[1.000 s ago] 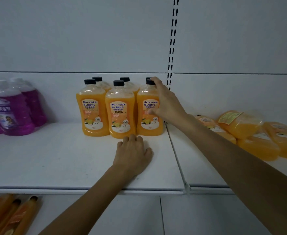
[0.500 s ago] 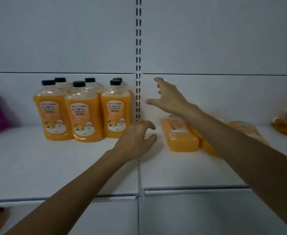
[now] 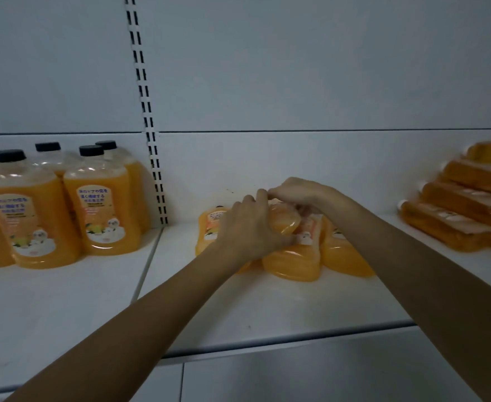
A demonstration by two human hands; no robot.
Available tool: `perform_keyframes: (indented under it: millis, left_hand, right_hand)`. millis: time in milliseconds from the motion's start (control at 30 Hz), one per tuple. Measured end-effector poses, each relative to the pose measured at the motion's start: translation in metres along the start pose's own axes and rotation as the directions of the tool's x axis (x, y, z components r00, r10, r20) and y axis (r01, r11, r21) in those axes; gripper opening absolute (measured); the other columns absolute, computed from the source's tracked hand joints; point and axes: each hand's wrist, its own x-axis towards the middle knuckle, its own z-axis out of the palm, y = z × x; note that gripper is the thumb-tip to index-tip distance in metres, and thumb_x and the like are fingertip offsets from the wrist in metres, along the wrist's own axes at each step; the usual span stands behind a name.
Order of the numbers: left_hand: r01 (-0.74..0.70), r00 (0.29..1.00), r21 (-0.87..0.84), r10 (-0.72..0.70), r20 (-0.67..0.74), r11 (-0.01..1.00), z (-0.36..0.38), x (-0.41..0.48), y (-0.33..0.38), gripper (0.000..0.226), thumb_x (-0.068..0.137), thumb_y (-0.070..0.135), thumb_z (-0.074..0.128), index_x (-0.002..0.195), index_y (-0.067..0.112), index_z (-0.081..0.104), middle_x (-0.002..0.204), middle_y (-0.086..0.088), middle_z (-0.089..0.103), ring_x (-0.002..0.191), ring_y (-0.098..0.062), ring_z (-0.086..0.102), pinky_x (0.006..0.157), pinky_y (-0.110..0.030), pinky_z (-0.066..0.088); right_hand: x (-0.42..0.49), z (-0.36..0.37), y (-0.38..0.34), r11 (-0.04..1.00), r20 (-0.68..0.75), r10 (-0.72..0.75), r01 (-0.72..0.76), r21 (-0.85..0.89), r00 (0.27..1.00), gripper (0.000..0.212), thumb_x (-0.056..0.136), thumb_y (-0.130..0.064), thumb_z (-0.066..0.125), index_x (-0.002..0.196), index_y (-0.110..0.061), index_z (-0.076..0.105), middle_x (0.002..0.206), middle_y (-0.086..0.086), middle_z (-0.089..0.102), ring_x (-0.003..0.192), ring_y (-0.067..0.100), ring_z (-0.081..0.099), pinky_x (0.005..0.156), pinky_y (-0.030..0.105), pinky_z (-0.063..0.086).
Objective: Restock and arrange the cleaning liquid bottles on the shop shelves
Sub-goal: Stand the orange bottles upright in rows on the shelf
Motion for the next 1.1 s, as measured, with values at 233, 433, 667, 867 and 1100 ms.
perform_keyframes:
  millis: [233, 433, 667, 867, 1100]
  left_hand:
    - [0.108, 0.958, -0.232, -0.164, -0.237, 0.967, -0.010, 0.012, -0.009, 0.062, 0.068, 0.059, 0.058, 0.113, 0.017, 0.055, 0.099, -0.006, 0.063, 0.085, -0.021, 0.058, 0.072, -0.032, 0.050]
    - [0.089, 0.827, -0.654, -0.421, -0.371, 0.751, -0.015, 0.000, -0.041, 0.031, 0.079, 0.047, 0.064, 0.080, 0.018, 0.052, 0.078, -0.001, 0.059, 0.074, -0.016, 0.060, 0.059, -0.027, 0.050]
    - [0.013, 0.721, -0.921, -0.642, -0.261, 0.389, -0.042, -0.029, -0.053, 0.017, 0.086, 0.032, 0.062, 0.091, 0.034, 0.045, 0.092, 0.012, 0.052, 0.087, -0.007, 0.055, 0.079, -0.032, 0.050]
    - [0.120, 0.869, -0.822, -0.459, -0.185, 0.557, -0.056, -0.074, -0.108, 0.028, 0.089, 0.026, 0.059, 0.114, 0.029, 0.048, 0.111, 0.005, 0.060, 0.105, -0.017, 0.060, 0.086, -0.040, 0.055]
    - [0.323, 0.930, -0.458, -0.367, -0.008, 0.828, -0.046, -0.104, -0.144, 0.047, 0.089, 0.041, 0.056, 0.132, 0.026, 0.047, 0.130, 0.011, 0.055, 0.111, -0.005, 0.052, 0.095, -0.025, 0.042]
  right_hand:
    - [0.004, -0.012, 0.024, 0.881, -0.019, -0.108, 0.105, 0.462, 0.994, 0.044, 0.095, -0.031, 0.052, 0.125, 0.001, 0.047, 0.108, 0.016, 0.061, 0.080, 0.024, 0.070, 0.067, 0.032, 0.059]
    - [0.000, 0.009, 0.009, 0.855, 0.014, -0.239, 0.204, 0.477, 0.971, 0.048, 0.092, -0.053, 0.049, 0.114, -0.010, 0.050, 0.112, 0.013, 0.060, 0.093, 0.023, 0.064, 0.073, 0.036, 0.059]
    - [0.002, 0.037, -0.056, 0.561, 0.133, -0.414, 0.137, 0.816, 0.900, 0.072, 0.078, -0.043, 0.073, 0.135, -0.016, 0.039, 0.128, 0.014, 0.054, 0.103, 0.034, 0.063, 0.068, 0.049, 0.058]
    - [-0.007, 0.070, -0.083, 0.536, -0.015, -0.506, 0.328, 0.778, 0.862, 0.073, 0.077, -0.028, 0.076, 0.136, -0.035, 0.033, 0.123, 0.001, 0.050, 0.101, 0.025, 0.062, 0.065, 0.045, 0.059]
    - [-0.020, 0.097, -0.094, 0.682, -0.153, -0.633, 0.641, 0.353, 0.758, 0.084, 0.072, -0.036, 0.079, 0.139, -0.039, 0.028, 0.123, -0.002, 0.050, 0.100, 0.019, 0.060, 0.075, 0.033, 0.057]
